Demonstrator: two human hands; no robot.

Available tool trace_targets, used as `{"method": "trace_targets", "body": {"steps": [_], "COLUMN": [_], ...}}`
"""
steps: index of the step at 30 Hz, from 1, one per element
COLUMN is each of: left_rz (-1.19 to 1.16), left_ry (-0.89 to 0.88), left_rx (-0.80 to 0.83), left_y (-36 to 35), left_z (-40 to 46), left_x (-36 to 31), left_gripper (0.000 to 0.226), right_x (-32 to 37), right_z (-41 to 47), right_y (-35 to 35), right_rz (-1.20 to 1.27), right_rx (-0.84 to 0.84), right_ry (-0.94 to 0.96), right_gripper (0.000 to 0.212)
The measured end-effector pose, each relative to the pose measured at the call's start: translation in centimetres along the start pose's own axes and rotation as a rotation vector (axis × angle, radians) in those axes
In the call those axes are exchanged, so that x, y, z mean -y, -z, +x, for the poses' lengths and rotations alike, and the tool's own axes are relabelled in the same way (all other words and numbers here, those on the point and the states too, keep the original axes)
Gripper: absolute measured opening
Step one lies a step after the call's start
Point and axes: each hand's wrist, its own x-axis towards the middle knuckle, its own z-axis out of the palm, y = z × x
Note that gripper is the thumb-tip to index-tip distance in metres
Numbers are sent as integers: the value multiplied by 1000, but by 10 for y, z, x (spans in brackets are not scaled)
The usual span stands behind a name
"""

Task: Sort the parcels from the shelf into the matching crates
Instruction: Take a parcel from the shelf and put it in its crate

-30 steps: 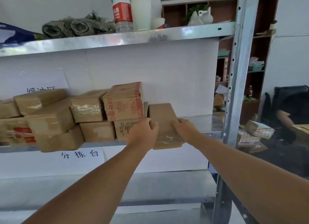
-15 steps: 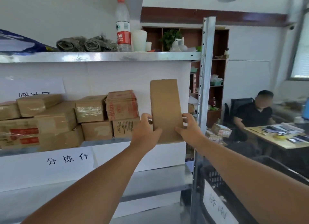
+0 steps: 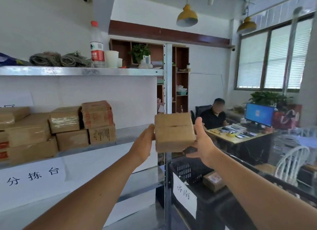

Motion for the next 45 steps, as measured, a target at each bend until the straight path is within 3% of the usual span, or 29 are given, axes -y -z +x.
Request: {"method": "trace_targets", "body": {"steps": [2,6,10,12,16,20,25,37,45], "left_rz": [-64,-107,-42,62,279,383,399,330,577], "left_ry": [-47,-153,-147,-215,-418,-567,-615,-637,-543], "left_rx": [43,93,177,175,183,163,265,654,914], "left_y": [-22,-61,-112,-143,-204,-255,-289,-319,-377], "left_z": [-9,-16,-17,-17,-22,-21,-4,71,90], "left_x": [-9,-13,-8,1,16,25,45,127,194], "left_gripper": [36,28,35,21,51,61,63,52,48], "right_x": [-1,-5,-19,-30,-50,-64,-84,-155,-244], "right_z": [-8,-25,-40,-47,-63,-79,-78,-64,-60], "right_y": [21,69,121,146,193,234,269,256,270], "right_rz": [-28,29,41,4,-88,-194,-296,-374,-319], "right_rx": [31,40,56,45,-12,-111,-217,-625,-797], "right_ry": [22,81,120,202,310,381,447,205,-35], "right_gripper": [65,34,22,38,62,67,69,67,63]}}
